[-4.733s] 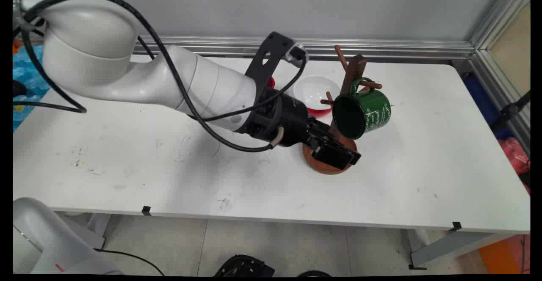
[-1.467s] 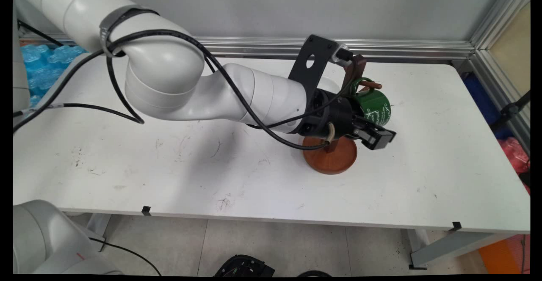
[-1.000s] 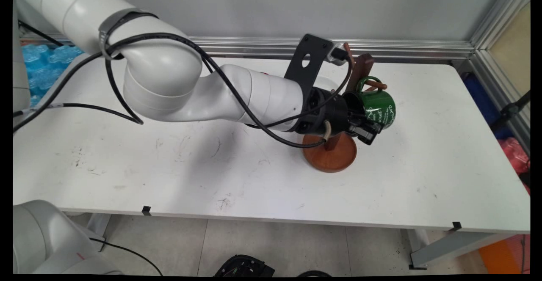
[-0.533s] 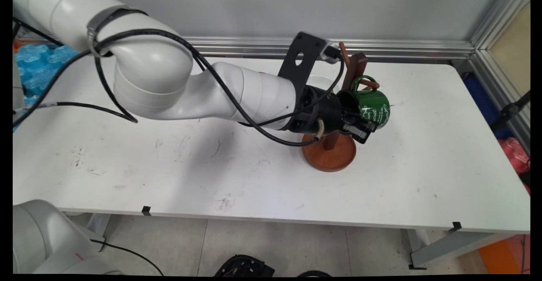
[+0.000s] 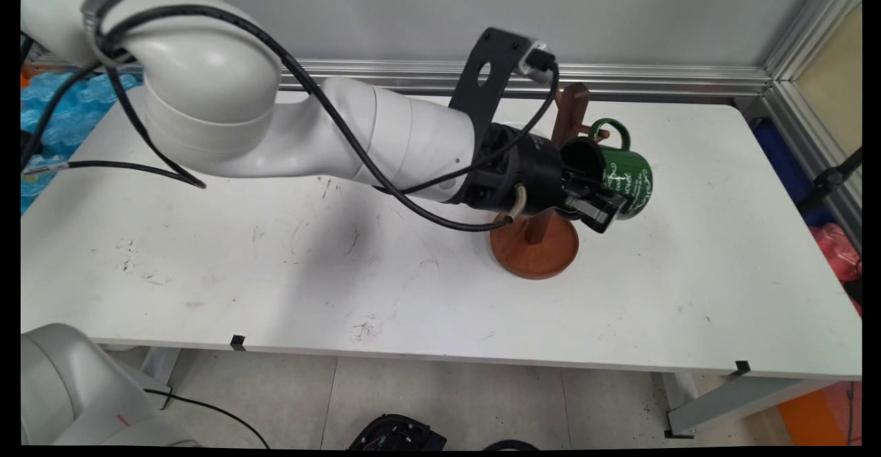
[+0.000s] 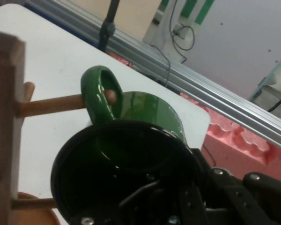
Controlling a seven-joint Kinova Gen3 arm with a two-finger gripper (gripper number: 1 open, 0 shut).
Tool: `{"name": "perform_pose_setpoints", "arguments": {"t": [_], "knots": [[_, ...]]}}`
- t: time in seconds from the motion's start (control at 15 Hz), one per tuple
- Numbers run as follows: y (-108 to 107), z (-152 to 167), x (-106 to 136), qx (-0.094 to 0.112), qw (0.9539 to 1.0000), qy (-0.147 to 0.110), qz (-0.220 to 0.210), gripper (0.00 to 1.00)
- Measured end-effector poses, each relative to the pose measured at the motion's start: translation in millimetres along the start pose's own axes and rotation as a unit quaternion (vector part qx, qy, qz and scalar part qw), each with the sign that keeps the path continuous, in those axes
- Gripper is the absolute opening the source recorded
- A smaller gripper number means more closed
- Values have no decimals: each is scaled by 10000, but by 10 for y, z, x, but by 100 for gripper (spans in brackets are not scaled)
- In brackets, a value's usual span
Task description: Place the picked object on the table
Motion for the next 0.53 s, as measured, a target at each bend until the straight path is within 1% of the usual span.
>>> {"name": "perform_pose_setpoints", "arguments": {"t": [0.53], "knots": [[157,-201,49,-318,9995,-74,45,0]]}}
